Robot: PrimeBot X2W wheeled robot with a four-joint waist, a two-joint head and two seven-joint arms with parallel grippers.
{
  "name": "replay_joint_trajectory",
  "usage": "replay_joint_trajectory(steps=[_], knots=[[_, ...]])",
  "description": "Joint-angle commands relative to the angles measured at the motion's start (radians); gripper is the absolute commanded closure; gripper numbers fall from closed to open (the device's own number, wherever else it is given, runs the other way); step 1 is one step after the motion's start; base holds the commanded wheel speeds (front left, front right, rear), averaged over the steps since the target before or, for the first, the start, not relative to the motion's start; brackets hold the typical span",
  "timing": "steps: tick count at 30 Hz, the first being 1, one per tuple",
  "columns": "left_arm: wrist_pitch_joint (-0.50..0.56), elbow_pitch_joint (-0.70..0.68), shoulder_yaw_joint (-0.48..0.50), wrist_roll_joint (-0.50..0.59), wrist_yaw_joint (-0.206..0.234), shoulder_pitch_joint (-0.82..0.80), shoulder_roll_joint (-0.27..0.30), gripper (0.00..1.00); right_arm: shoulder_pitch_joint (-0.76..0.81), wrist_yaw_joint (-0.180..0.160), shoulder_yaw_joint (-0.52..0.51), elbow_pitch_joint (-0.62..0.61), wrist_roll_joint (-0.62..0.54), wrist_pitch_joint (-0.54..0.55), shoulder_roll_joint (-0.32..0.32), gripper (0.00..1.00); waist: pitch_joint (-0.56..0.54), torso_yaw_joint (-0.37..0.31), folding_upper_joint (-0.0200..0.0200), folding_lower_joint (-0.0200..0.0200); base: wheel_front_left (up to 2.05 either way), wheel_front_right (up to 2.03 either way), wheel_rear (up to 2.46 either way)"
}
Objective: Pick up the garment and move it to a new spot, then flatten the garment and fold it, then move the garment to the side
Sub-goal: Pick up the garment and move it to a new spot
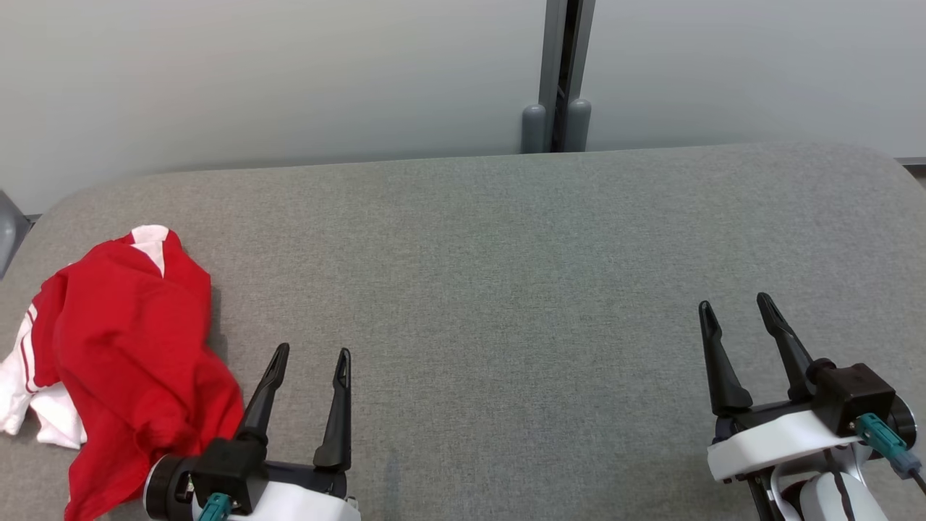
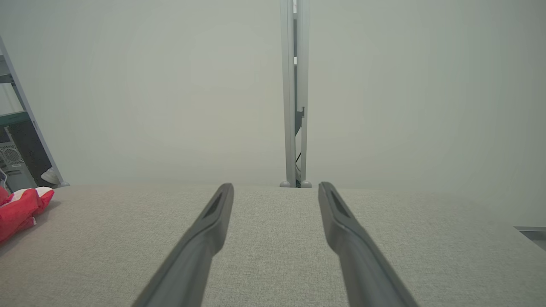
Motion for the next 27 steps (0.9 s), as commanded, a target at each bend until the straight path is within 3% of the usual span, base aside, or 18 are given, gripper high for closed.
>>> replay_joint_trajectory(steps=[1,7,27], knots=[[-0.004,-0.001,0.000,0.005,0.001,-0.003,0.003,0.00,0.004,0.000,0.002,-0.007,0.010,-0.006,-0.007,0.00,0.000,0.006,0.0000,0.0000,0.00,0.00,0.00],[-0.004,-0.003,0.009,0.006,0.003,-0.011,0.003,0.00,0.011,0.000,0.024,-0.020,0.019,-0.006,-0.007,0.00,0.000,0.058,0.0000,0.0000,0.00,0.00,0.00],[-0.004,-0.003,0.069,0.006,-0.001,0.026,0.003,0.00,0.037,0.000,0.111,-0.025,0.043,-0.006,-0.007,0.00,-0.033,0.334,0.0000,0.0000,0.00,0.00,0.00]])
